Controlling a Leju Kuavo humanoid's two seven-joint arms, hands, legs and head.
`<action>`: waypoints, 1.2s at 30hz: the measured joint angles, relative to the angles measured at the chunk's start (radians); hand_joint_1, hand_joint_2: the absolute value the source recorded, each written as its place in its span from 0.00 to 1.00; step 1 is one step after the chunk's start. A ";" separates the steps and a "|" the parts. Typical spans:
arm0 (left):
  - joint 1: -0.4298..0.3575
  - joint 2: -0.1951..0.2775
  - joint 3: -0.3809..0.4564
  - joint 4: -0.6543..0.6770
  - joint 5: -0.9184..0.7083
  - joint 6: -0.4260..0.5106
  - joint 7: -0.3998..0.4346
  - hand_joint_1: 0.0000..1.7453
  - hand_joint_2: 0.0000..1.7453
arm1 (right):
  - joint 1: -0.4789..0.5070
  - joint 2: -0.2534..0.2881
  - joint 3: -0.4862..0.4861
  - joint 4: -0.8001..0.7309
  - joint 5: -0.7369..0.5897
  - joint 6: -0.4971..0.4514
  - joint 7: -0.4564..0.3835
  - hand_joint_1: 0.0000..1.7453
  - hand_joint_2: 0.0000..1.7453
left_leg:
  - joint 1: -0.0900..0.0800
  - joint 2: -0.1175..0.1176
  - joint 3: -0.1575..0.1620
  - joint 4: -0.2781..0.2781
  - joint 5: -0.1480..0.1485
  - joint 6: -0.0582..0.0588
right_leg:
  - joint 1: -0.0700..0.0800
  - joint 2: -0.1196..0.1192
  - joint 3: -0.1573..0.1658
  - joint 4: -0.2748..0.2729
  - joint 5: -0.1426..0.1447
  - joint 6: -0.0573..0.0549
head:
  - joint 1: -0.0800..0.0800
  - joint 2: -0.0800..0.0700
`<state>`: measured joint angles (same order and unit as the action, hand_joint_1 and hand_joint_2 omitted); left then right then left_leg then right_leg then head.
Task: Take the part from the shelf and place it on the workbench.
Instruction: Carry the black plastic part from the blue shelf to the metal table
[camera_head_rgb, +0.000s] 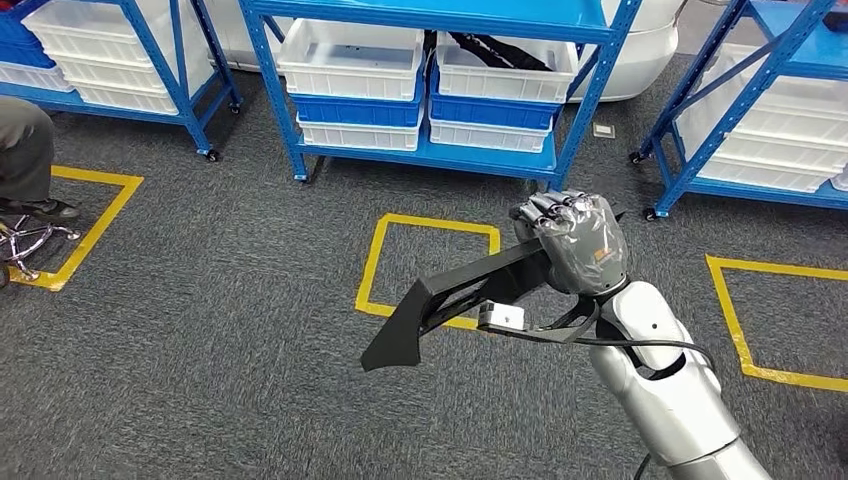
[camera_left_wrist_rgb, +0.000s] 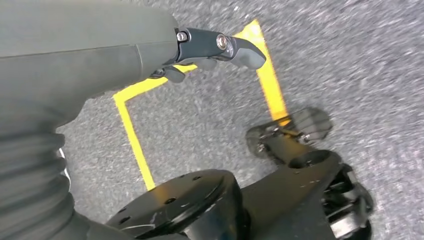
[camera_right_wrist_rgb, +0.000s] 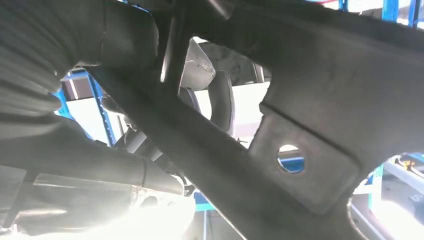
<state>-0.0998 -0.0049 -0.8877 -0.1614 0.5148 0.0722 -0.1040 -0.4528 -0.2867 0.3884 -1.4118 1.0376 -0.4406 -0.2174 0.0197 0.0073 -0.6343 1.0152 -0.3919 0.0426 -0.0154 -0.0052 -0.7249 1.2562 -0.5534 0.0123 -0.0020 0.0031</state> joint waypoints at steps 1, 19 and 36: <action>0.000 0.000 0.000 0.000 0.000 0.000 0.000 0.00 1.00 | 0.003 -0.001 0.000 0.000 0.000 0.000 0.000 1.00 1.00 | 0.000 0.001 -0.020 0.001 0.015 -0.003 | -0.003 0.000 0.002 0.038 -0.001 0.011 | 0.000 0.000; -0.001 0.002 0.000 0.001 0.010 -0.001 -0.001 0.00 1.00 | 0.024 0.002 0.001 0.003 -0.033 -0.011 -0.015 1.00 1.00 | 0.008 -0.008 -0.045 0.240 -0.096 -0.046 | 0.005 0.000 0.132 -0.253 0.117 -0.032 | -0.017 0.000; 0.006 0.000 -0.018 0.001 0.006 0.000 -0.035 0.00 1.00 | 0.049 -0.002 -0.026 0.002 -0.099 -0.019 -0.027 1.00 1.00 | -0.002 -0.001 0.012 -0.013 -0.004 -0.022 | -0.014 0.001 0.163 -0.213 0.051 0.036 | -0.007 0.000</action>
<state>-0.0939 -0.0047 -0.9056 -0.1603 0.5207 0.0721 -0.1392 -0.4040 -0.2887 0.3628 -1.4096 0.9390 -0.4599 -0.2441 0.0172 0.0067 -0.6225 1.0026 -0.3962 0.0202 -0.0290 -0.0042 -0.5619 1.0430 -0.5025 0.0488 -0.0093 0.0030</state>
